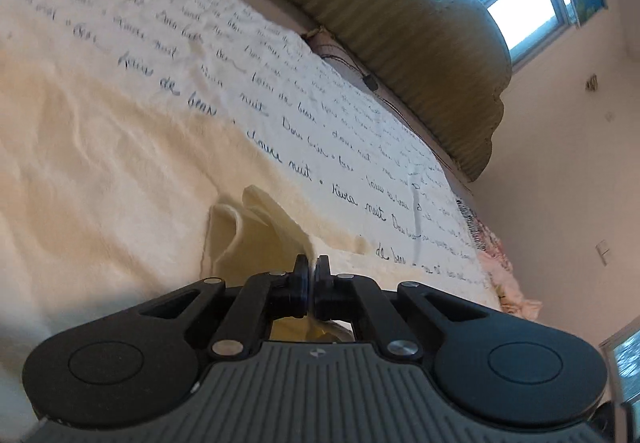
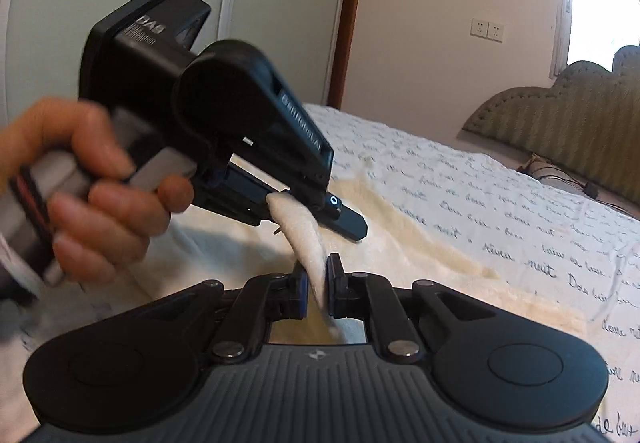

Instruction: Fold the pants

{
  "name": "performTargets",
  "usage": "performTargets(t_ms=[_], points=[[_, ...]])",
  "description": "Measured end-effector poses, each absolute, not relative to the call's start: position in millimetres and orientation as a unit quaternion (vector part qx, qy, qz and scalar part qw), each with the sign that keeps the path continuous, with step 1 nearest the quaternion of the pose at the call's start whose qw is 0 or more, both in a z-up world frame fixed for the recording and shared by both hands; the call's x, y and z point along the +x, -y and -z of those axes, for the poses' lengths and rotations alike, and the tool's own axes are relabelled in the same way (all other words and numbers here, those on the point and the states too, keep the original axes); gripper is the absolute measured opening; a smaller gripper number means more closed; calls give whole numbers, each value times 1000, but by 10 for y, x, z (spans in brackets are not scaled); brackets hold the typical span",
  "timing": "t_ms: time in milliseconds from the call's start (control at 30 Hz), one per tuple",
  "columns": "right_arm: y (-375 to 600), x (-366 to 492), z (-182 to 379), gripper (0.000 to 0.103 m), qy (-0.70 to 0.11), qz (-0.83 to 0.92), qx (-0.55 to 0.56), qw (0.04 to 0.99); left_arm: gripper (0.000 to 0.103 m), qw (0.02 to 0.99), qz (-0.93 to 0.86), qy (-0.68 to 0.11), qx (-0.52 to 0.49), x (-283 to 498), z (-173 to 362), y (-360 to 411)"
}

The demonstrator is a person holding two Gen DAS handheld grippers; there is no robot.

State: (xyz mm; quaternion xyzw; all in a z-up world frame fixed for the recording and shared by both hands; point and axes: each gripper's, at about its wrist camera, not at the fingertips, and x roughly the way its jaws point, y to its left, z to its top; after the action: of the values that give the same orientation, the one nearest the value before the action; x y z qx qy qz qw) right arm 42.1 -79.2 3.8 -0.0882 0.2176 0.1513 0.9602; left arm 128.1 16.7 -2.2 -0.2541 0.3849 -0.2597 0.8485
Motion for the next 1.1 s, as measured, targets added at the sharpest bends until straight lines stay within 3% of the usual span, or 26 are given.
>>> performTargets(t_ms=[167,333,400,500,567,633,733,833,1000,1100], points=[[675,466,65,9,-236,-182,-71,952,2,858,230,-413,-199,1221,209,-215],[690,501,251,17,-297,-185,-75,934,4,854,227,-425,-198,1214,510,-316],[862,417,83,19,-301,-214,-57,928,17,857,228,-422,-187,1214,499,-295],[1290,300,-258,19,-252,-174,-13,952,18,865,224,-412,-178,1180,515,-253],[1585,319,-300,27,-242,-111,5,964,18,872,221,-404,-164,1144,505,-214],[1833,386,-128,51,-287,-46,-3,957,20,876,221,-400,-153,1123,498,-191],[2076,293,278,53,-355,1,-34,934,19,876,222,-401,-148,1120,495,-179],[2260,126,179,54,-340,-17,27,940,18,879,216,-400,-146,1121,492,-152],[2393,440,-164,54,-278,-14,15,960,18,887,211,-392,-126,1071,483,-98],[2463,900,27,54,-313,-21,18,949,19,887,213,-391,-124,1075,482,-106]])
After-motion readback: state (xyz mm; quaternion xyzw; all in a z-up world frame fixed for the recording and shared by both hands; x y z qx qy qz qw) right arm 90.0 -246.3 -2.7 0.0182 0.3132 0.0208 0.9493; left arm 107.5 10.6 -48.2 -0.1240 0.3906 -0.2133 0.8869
